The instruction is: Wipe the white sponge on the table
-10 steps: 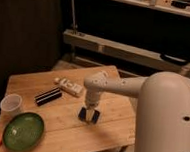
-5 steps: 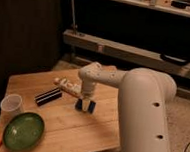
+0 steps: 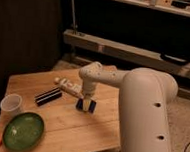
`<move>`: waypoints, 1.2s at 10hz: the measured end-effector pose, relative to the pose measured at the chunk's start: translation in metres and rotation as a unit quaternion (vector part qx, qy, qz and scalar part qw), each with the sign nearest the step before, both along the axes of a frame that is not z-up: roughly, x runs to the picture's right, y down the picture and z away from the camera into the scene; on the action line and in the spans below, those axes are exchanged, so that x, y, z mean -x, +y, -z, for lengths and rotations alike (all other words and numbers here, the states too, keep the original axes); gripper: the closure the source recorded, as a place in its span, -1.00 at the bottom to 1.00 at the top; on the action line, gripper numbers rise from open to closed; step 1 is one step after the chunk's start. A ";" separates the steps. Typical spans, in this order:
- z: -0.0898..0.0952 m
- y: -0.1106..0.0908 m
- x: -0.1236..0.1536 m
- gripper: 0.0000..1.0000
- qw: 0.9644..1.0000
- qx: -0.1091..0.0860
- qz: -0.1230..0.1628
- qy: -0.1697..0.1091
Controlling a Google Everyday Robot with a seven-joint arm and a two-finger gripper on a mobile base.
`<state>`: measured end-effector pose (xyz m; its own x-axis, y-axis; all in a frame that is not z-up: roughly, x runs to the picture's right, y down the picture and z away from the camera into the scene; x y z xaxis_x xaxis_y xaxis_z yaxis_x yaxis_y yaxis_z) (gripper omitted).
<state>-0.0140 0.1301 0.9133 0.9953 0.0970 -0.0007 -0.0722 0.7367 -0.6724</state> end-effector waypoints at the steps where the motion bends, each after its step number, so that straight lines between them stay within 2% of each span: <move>1: -0.007 -0.009 -0.024 0.89 1.000 -0.007 -0.012 0.023; 3: -0.024 -0.030 -0.071 0.89 0.997 -0.015 -0.031 0.062; 4: -0.032 -0.039 -0.104 0.89 0.996 -0.018 -0.040 0.083; 6: -0.040 -0.044 -0.152 0.89 0.992 -0.019 -0.050 0.112; 7: -0.040 -0.043 -0.163 0.89 0.992 -0.018 -0.051 0.117; 10: -0.039 -0.044 -0.162 0.89 0.992 -0.017 -0.049 0.117; 12: -0.031 -0.039 -0.164 0.89 0.991 -0.013 -0.052 0.119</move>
<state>0.1505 0.0913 0.9443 0.9518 0.2027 -0.2302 -0.3033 0.7336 -0.6081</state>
